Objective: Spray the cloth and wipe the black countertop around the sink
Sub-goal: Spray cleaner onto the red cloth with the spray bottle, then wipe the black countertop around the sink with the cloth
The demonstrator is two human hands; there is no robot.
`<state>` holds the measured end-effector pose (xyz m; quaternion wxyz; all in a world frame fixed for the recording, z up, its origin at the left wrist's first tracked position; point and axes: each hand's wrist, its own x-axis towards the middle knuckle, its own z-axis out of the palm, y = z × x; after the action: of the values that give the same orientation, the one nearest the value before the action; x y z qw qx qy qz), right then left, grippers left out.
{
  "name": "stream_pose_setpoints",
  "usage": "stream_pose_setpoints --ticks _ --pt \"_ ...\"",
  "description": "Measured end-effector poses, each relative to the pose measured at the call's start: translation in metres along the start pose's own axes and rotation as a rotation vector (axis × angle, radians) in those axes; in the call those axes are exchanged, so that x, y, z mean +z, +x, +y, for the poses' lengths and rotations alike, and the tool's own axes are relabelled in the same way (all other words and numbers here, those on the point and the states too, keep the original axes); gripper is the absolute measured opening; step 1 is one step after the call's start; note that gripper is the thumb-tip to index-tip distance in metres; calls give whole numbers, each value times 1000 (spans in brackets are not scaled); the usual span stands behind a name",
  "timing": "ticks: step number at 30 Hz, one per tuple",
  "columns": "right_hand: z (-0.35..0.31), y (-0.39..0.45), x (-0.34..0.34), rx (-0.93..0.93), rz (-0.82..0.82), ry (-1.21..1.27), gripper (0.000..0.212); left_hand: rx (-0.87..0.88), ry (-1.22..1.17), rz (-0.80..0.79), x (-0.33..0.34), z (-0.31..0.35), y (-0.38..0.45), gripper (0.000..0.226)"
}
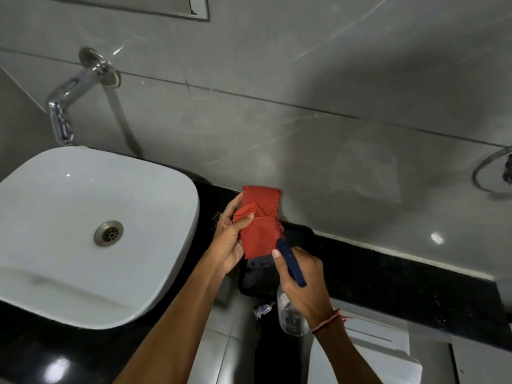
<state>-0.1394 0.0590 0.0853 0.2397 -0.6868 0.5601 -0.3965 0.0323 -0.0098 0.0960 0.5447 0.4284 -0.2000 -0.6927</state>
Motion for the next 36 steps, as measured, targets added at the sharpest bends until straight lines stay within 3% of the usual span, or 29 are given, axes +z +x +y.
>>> stream_pose_setpoints --ticks 10,13,19,22,27,30,32,33,35,36 --pt "10 -1 -6 7 -22 -26 36 -38 -7 -27 6 -2 1 44" --pt "22 -3 -3 63 -7 -6 44 -46 -6 -8 4 -2 4 51" --pt "70 27 13 233 126 69 51 -19 4 114 -8 -10 6 48" --pt "96 47 28 262 103 76 44 -27 -10 163 -15 -19 4 45" --pt "128 65 41 330 69 71 53 -40 -30 258 -16 -29 4 52" --pt "128 56 28 387 -69 134 83 -45 -37 294 -2 -28 2 48" --pt "122 30 10 410 -73 99 108 -48 -43 286 12 -21 -3 42" --pt "117 13 -1 423 -30 76 110 -48 -38 273 20 -17 -7 38" --pt "95 -28 -17 476 113 144 93 -54 -39 251 37 -10 -19 33" --pt "75 -38 -22 564 188 319 76 -58 -46 241 44 -8 -29 33"
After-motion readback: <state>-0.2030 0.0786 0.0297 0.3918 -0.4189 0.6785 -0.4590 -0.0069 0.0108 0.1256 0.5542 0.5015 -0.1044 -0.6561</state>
